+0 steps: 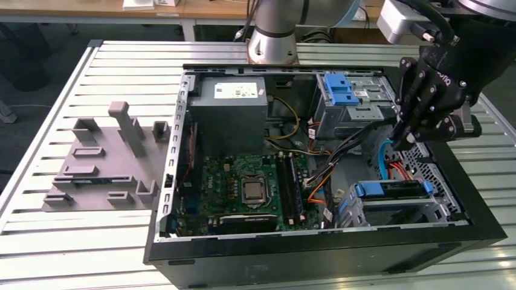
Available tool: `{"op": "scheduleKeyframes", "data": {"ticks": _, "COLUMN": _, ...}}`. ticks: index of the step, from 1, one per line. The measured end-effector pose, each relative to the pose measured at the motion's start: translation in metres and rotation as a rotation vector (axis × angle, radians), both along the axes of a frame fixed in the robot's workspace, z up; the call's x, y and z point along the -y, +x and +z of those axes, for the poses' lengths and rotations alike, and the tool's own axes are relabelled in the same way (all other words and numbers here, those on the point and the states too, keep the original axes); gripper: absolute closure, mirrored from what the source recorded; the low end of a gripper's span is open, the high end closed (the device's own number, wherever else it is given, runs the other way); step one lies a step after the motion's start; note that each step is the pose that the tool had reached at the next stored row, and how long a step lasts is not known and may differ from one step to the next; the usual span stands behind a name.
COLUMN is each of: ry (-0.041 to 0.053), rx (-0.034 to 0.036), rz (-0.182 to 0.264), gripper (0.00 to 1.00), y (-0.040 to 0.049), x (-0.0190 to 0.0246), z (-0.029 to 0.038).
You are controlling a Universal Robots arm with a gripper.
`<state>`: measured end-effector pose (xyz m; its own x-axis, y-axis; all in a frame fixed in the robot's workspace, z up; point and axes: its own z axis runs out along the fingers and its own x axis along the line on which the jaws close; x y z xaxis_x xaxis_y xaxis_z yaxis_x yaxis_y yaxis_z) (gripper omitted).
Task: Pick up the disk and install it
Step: 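Insert the second disk wire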
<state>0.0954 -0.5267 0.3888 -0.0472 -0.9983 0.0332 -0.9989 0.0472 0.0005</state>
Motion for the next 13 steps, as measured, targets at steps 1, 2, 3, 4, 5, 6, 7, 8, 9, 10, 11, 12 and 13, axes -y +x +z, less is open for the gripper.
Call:
{"op": "scheduleKeyframes", "data": {"ticks": 1, "ry": 0.0001, "rx": 0.0000, "rz": 0.000, "gripper": 0.76, "y": 0.0000, "x": -0.0016, "z": 0.0000}}
{"op": "scheduleKeyframes", "data": {"ticks": 2, "ry": 0.0001, "rx": 0.0000, "rz": 0.000, "gripper": 0.76, "y": 0.0000, "x": -0.0032, "z": 0.0000}}
{"op": "scheduleKeyframes", "data": {"ticks": 3, "ry": 0.0000, "rx": 0.0000, "rz": 0.000, "gripper": 0.76, "y": 0.0000, "x": -0.0047, "z": 0.0000}}
{"op": "scheduleKeyframes", "data": {"ticks": 4, "ry": 0.0000, "rx": 0.0000, "rz": 0.000, "gripper": 0.76, "y": 0.0000, "x": -0.0062, "z": 0.0000}}
{"op": "scheduleKeyframes", "data": {"ticks": 5, "ry": 0.0000, "rx": 0.0000, "rz": 0.000, "gripper": 0.76, "y": 0.0000, "x": -0.0075, "z": 0.0000}}
{"op": "scheduleKeyframes", "data": {"ticks": 6, "ry": -0.0001, "rx": 0.0000, "rz": 0.000, "gripper": 0.76, "y": 0.0000, "x": -0.0088, "z": 0.0000}}
{"op": "scheduleKeyframes", "data": {"ticks": 7, "ry": 0.0000, "rx": 0.0000, "rz": 0.000, "gripper": 0.76, "y": 0.0000, "x": -0.0099, "z": 0.0000}}
{"op": "scheduleKeyframes", "data": {"ticks": 8, "ry": 0.0000, "rx": 0.0000, "rz": 0.000, "gripper": 0.76, "y": 0.0000, "x": -0.0108, "z": 0.0000}}
{"op": "scheduleKeyframes", "data": {"ticks": 9, "ry": 0.0000, "rx": 0.0000, "rz": 0.000, "gripper": 0.76, "y": 0.0000, "x": -0.0116, "z": 0.0000}}
{"op": "scheduleKeyframes", "data": {"ticks": 10, "ry": 0.0000, "rx": 0.0000, "rz": 0.000, "gripper": 0.76, "y": 0.0000, "x": -0.0119, "z": 0.0000}}
{"op": "scheduleKeyframes", "data": {"ticks": 11, "ry": 0.0000, "rx": 0.0000, "rz": 0.000, "gripper": 0.76, "y": 0.0000, "x": -0.0121, "z": -0.0001}}
{"op": "scheduleKeyframes", "data": {"ticks": 12, "ry": 0.0001, "rx": 0.0000, "rz": 0.000, "gripper": 0.76, "y": 0.0000, "x": -0.0122, "z": -0.0003}}
{"op": "scheduleKeyframes", "data": {"ticks": 13, "ry": 0.0001, "rx": 0.0000, "rz": 0.000, "gripper": 0.76, "y": 0.0000, "x": -0.0122, "z": -0.0007}}
